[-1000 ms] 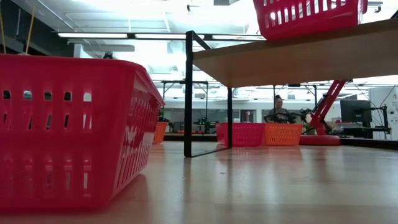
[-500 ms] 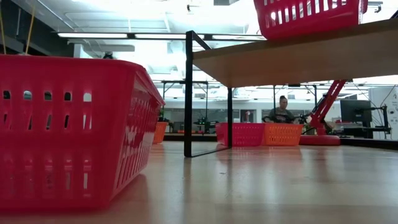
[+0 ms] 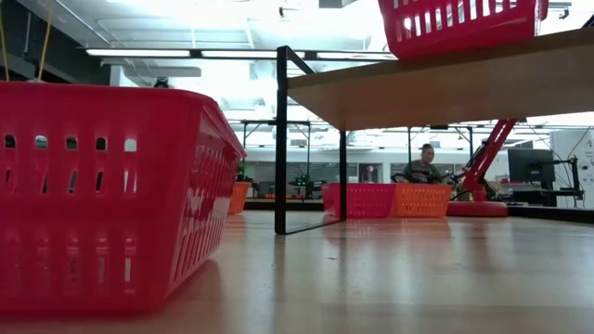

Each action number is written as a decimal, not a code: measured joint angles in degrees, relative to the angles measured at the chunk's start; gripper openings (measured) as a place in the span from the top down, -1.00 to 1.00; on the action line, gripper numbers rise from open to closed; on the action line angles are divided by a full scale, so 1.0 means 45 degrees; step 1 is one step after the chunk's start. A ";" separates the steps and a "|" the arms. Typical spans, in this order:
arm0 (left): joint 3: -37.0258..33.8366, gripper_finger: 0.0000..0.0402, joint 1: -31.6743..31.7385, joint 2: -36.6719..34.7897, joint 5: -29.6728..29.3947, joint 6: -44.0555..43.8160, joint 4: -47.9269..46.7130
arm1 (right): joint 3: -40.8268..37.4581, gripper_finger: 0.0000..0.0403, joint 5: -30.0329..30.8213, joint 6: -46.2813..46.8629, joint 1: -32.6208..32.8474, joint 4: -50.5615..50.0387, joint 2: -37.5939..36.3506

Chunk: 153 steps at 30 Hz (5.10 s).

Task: Stack baskets on shelf by color
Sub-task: Put the top left red bin on the shelf

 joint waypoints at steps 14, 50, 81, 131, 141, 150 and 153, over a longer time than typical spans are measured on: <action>0.0000 1.00 0.0000 0.0024 0.0000 -0.0005 -0.0035 | 0.0044 1.00 0.0164 0.0260 -0.0003 -0.1750 0.0187; 0.0000 1.00 0.0005 0.0024 -0.0287 -0.0107 -0.0055 | -0.0005 1.00 -0.0261 -0.0328 -0.0939 -0.1157 -0.0658; 0.0000 1.00 0.0005 0.0024 -0.0568 -0.0107 -0.0104 | -0.0107 1.00 -0.0023 0.0369 -0.0942 -0.2014 -0.1372; 0.0000 1.00 0.0000 0.0029 -0.0563 -0.0080 -0.0113 | -0.0102 1.00 0.1588 0.1450 -0.1894 -0.2209 -0.1892; 0.0000 1.00 0.0005 0.0029 -0.0563 -0.0160 -0.0108 | -0.0102 1.00 0.1136 0.2120 -0.1072 -0.1042 -0.0927; 0.0005 1.00 -0.0004 0.0110 -0.0524 -0.0491 -0.0113 | -0.0102 1.00 0.0843 0.2246 -0.1010 -0.1221 -0.0600; 0.0007 1.00 -0.0005 0.0211 -0.0520 -0.0491 -0.0120 | -0.0102 1.00 0.0593 0.2275 -0.0993 -0.1757 -0.0600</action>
